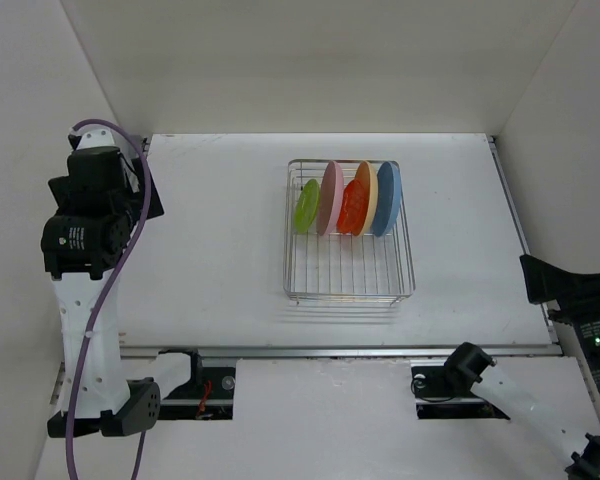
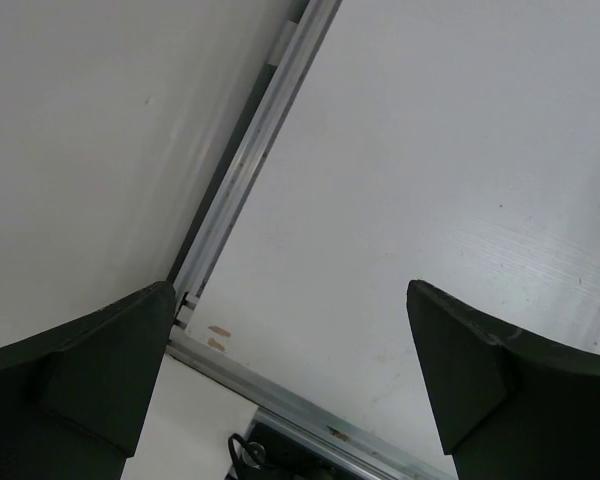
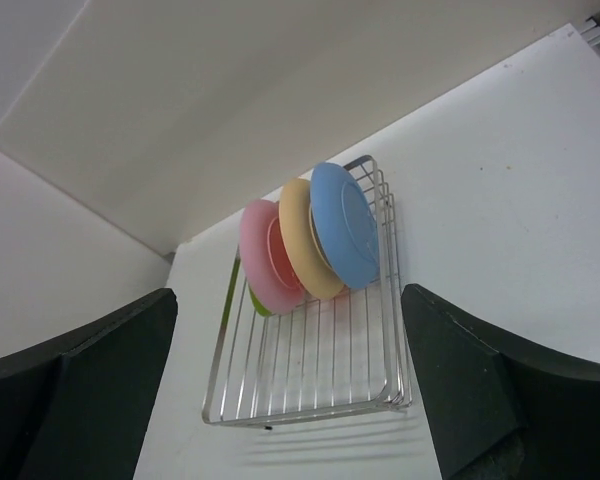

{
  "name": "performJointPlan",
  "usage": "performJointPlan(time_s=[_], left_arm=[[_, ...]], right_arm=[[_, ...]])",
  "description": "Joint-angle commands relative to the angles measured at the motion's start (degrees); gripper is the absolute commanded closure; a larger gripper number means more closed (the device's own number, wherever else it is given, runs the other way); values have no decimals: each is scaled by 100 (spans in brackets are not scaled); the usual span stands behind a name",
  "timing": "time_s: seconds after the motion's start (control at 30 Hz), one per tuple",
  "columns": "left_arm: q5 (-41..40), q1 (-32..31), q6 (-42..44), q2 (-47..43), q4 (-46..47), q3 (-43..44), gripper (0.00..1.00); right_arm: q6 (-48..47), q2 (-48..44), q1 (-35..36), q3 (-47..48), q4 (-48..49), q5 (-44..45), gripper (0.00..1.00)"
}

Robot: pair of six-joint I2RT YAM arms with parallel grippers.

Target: Unload the plates from the dish rack

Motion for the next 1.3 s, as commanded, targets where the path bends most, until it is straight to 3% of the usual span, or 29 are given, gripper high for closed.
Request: performJointPlan(time_s=[0.0,0.2,0.33,0.5,0.57,0.6,0.73,1.27], left_arm=[[79,38,-111,-86,190,-66,0],[289,38,-42,-86,244,-234,0],[413,38,91,-86,244,-287,0],[528,38,205,28,182,-216,0],[589,38,205,28,182,-268,0],[659,38,257,28,182,-373,0],[581,38,258,-33,182,-550,0],[536,38,258,142,297,-726,0]], right_arm=[[-48,579,3,82,59,-146,0],[-118,1766,3,64,340,-155,0],[-4,3127,3,388,393,705,0],[-301,5737,-348,1566,24,1015,0],[-714,6257,-629,1716,365,639,4],[-986,6633,-717,1717,749,419,13],[-1059,7251,-973,1883,1184,-84,42],[-1454,8122,-1297,1480,1966,-145,41]])
